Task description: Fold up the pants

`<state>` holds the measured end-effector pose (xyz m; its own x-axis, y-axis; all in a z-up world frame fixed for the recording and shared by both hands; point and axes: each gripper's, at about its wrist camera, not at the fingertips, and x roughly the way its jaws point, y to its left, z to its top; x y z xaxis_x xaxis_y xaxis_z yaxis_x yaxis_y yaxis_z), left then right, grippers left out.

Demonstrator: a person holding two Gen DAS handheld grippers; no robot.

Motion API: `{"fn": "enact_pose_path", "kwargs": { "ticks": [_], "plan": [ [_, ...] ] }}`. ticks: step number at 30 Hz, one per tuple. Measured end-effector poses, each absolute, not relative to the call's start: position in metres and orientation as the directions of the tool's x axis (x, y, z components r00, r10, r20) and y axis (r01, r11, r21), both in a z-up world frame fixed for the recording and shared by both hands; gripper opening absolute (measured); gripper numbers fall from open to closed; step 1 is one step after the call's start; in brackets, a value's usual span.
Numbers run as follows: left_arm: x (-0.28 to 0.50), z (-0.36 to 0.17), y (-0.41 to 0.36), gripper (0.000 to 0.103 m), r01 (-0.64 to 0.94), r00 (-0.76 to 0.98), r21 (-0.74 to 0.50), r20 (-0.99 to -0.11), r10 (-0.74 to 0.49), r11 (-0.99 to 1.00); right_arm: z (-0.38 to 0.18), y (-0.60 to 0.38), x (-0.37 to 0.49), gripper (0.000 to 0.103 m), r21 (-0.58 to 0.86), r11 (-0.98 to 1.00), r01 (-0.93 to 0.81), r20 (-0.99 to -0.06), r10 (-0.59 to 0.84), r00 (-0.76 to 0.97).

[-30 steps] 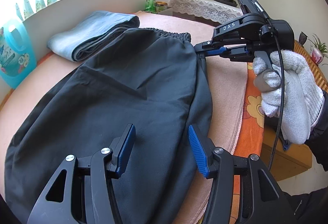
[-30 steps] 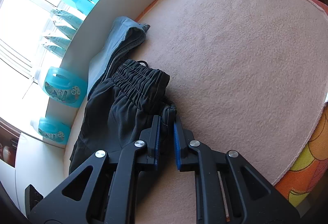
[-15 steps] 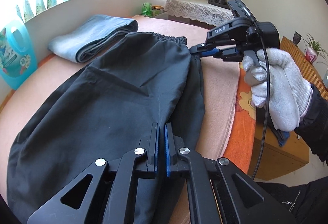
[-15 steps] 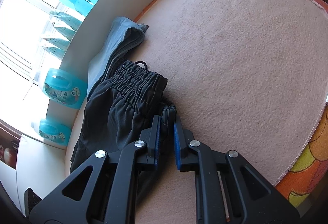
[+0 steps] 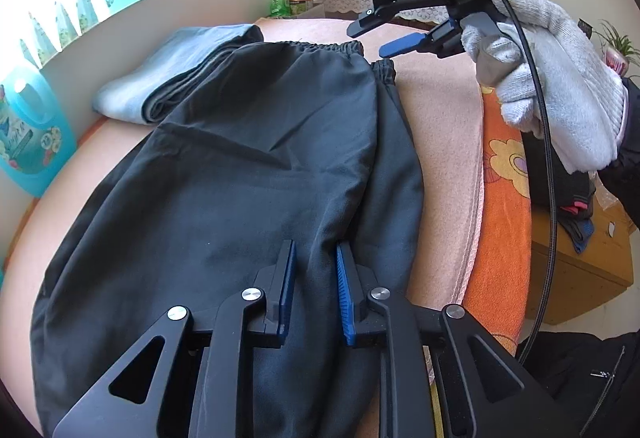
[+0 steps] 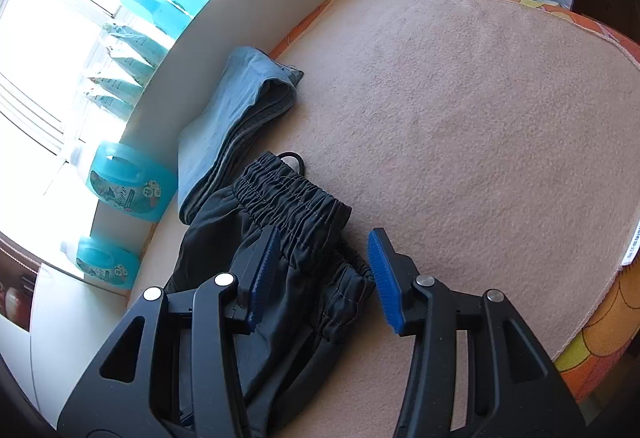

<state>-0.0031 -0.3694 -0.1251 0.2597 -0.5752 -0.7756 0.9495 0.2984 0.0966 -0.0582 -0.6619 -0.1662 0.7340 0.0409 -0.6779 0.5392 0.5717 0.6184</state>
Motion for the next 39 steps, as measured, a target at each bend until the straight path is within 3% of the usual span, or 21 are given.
{"fn": "enact_pose_path", "kwargs": {
  "ticks": [1,3,4,7,12,18,22,25,33,36,37,39],
  "plan": [
    [-0.003,-0.125,-0.369,0.008,0.95,0.257,0.092,-0.773,-0.581,0.297,-0.17,-0.663,-0.052,0.048,0.618,0.569,0.542,-0.688,0.058,0.724],
    [0.0,-0.123,-0.366,0.005,0.947,0.258,0.079,-0.765,-0.59,0.312,-0.176,-0.664,-0.044,0.046,0.632,0.558,0.537,-0.683,0.073,0.727],
    [0.002,-0.12,-0.363,0.004,0.944,0.258,0.063,-0.755,-0.603,0.324,-0.176,-0.663,-0.044,0.03,0.638,0.556,0.533,-0.675,0.07,0.734],
    [0.008,-0.106,-0.351,0.004,0.934,0.267,0.033,-0.727,-0.632,0.357,-0.159,-0.655,-0.049,0.018,0.642,0.572,0.51,-0.644,0.042,0.764],
    [0.011,-0.08,-0.325,0.004,0.927,0.27,-0.002,-0.69,-0.672,0.374,-0.132,-0.64,-0.072,0.016,0.686,0.563,0.46,-0.592,0.065,0.803],
    [-0.002,-0.093,-0.321,0.004,0.946,0.215,-0.009,-0.729,-0.65,0.324,-0.161,-0.635,-0.077,0.016,0.652,0.557,0.515,-0.659,0.079,0.748],
    [-0.009,-0.106,-0.327,0.004,0.953,0.193,-0.009,-0.751,-0.632,0.302,-0.172,-0.637,-0.089,0.028,0.649,0.52,0.555,-0.674,0.055,0.737],
    [-0.01,-0.108,-0.325,0.004,0.953,0.187,-0.018,-0.751,-0.633,0.303,-0.169,-0.636,-0.099,0.071,0.597,0.516,0.614,-0.71,-0.018,0.704],
    [-0.009,-0.106,-0.32,0.004,0.951,0.174,-0.046,-0.74,-0.65,0.307,-0.182,-0.64,-0.086,0.072,0.686,0.481,0.547,-0.649,0.062,0.759],
    [-0.011,-0.102,-0.313,0.004,0.946,0.17,-0.067,-0.732,-0.66,0.318,-0.182,-0.63,-0.073,0.056,0.656,0.512,0.555,-0.665,0.043,0.746],
    [-0.011,-0.1,-0.308,0.011,0.941,0.17,-0.077,-0.73,-0.661,0.328,-0.183,-0.627,-0.069,0.039,0.647,0.531,0.547,-0.666,0.046,0.744],
    [-0.008,-0.092,-0.293,0.026,0.928,0.183,-0.099,-0.719,-0.671,0.359,-0.183,-0.623,-0.069,0.033,0.641,0.547,0.538,-0.657,0.03,0.753]
  ]
}}
